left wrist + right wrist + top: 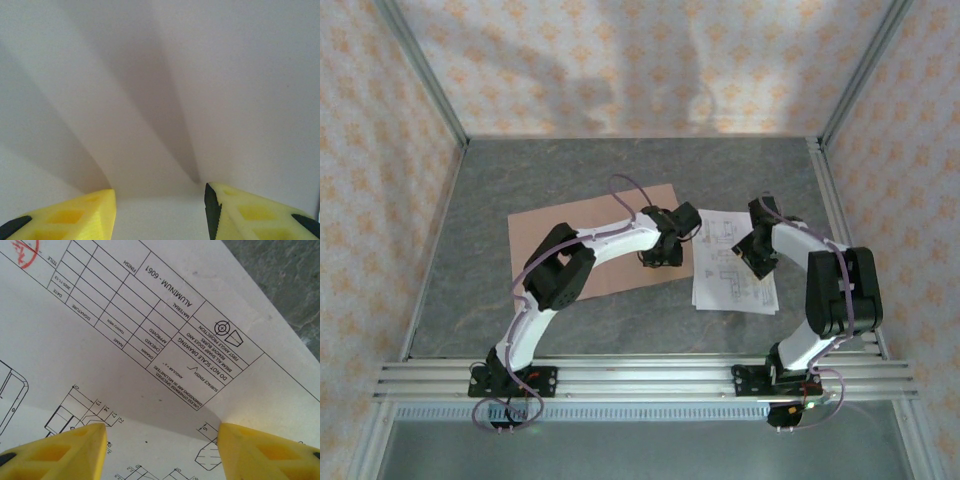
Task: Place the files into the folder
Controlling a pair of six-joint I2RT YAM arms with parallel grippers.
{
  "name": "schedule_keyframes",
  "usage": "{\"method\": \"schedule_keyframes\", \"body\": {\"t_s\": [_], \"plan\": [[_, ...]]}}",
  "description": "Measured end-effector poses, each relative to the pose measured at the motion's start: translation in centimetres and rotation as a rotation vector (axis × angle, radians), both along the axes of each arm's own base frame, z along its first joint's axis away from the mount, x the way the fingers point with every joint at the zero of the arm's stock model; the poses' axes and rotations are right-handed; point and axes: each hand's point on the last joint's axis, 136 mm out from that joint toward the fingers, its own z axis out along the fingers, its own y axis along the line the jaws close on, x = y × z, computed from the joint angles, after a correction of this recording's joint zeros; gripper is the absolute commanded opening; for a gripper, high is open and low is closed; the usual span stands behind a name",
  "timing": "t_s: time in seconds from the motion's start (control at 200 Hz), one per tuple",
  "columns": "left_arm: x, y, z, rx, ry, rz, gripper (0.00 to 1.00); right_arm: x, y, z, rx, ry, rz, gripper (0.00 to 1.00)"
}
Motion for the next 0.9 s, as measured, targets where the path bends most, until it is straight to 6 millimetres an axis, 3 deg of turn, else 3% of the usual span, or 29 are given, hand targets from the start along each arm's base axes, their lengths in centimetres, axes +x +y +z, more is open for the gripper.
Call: {"method": "schedule_keyframes", "body": {"t_s": [0.305,0.5,0.711,0.771,0.901], "plan": [[0.3,-1.2,0.7,-0.017,-0.027,-0.057,0.54,0.8,3.4,0.5,0.053,-0.028,0.082,0.61],[0.1,-1.3,2.1,-0.036,-0.053,-0.068,0.60,1.5,3.7,1.4,0.056,-0.051,0.086,0.62],[-0.3,-1.1,6.2,-0.115,-0.111,-0.055,0.60,1.7,3.9,4.6,0.069,-0.128,0.119,0.78],[-0.9,-0.6,6.4,-0.153,-0.108,-0.032,0.59,1.7,4.3,5.7,0.061,-0.150,0.161,0.85],[-1.9,1.9,5.8,-0.232,-0.066,0.063,0.55,0.9,7.1,6.9,0.016,-0.152,0.309,0.87]]}}
